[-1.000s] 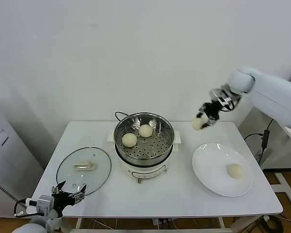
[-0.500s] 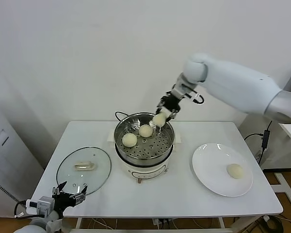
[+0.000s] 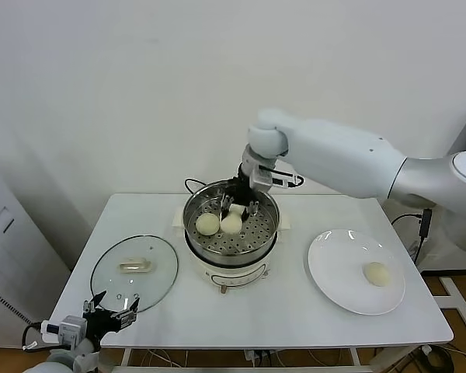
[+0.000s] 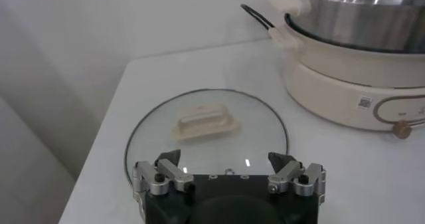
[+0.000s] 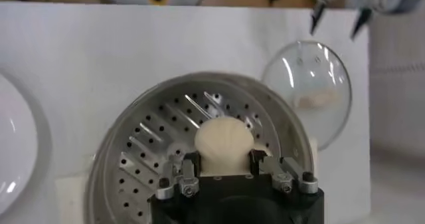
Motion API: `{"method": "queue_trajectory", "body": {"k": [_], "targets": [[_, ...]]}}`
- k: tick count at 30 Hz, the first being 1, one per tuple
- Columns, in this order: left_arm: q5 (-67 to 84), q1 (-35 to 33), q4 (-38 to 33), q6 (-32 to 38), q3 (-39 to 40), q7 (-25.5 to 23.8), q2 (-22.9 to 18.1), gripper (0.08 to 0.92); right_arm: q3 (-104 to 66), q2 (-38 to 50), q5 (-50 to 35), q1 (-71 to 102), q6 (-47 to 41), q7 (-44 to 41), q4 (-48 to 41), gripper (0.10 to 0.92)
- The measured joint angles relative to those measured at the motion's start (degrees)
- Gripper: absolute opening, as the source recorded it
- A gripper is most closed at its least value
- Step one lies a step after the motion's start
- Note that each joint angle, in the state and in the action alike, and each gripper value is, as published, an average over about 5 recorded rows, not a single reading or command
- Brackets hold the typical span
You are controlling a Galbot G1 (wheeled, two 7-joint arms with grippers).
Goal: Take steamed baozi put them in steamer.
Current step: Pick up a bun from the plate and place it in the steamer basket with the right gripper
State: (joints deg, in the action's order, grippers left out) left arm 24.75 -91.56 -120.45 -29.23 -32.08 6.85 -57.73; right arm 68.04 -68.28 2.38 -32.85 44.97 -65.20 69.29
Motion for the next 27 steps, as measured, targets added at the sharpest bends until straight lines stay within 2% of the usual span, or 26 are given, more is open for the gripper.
{"method": "queue_trajectory", "body": {"k": [17,27], "targets": [[-0.2,0.0,0.0,0.2,-0.2,-0.1,-0.4,0.823,-2.5,-1.2,11.2,6.5,2.3,0.5,2.7,0.472],[-0.1,0.0,0.0,0.2,-0.1,-0.1,-0.3,0.823,-4.0,-1.6,14.7,9.4,2.2,0.9,1.6,0.622]]}}
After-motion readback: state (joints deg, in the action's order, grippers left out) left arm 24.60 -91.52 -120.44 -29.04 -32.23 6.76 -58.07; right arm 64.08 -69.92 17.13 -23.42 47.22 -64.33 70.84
